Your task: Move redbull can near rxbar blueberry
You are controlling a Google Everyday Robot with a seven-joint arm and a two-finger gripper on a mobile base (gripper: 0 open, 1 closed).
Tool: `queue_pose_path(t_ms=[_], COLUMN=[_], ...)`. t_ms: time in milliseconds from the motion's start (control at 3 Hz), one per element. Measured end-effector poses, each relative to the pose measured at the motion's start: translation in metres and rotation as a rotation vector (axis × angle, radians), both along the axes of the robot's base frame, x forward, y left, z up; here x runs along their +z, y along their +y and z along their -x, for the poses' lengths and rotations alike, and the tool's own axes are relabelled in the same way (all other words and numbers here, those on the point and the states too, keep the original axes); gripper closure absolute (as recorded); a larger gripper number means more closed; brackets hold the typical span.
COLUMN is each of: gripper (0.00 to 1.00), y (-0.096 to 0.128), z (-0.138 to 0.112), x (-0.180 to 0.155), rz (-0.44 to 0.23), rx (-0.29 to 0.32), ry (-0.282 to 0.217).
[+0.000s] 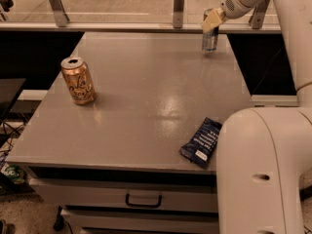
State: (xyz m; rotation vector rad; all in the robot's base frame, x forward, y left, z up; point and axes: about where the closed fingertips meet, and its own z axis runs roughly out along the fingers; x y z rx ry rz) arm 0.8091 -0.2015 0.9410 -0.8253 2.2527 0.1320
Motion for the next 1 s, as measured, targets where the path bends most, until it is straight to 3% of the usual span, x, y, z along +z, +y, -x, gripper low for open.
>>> queue_pose_path(t_ms=[333, 667, 1000], gripper=[1.00, 1.00, 1.00], y=[0.005, 0.019, 0.034], z=[0.022, 0.078, 0.125], x=[0.022, 0.048, 0.047], rz=[-0.004, -0.011, -0.034], rx=[0.070, 0.226, 0.343], ry=[-0.014, -0.011, 0.018])
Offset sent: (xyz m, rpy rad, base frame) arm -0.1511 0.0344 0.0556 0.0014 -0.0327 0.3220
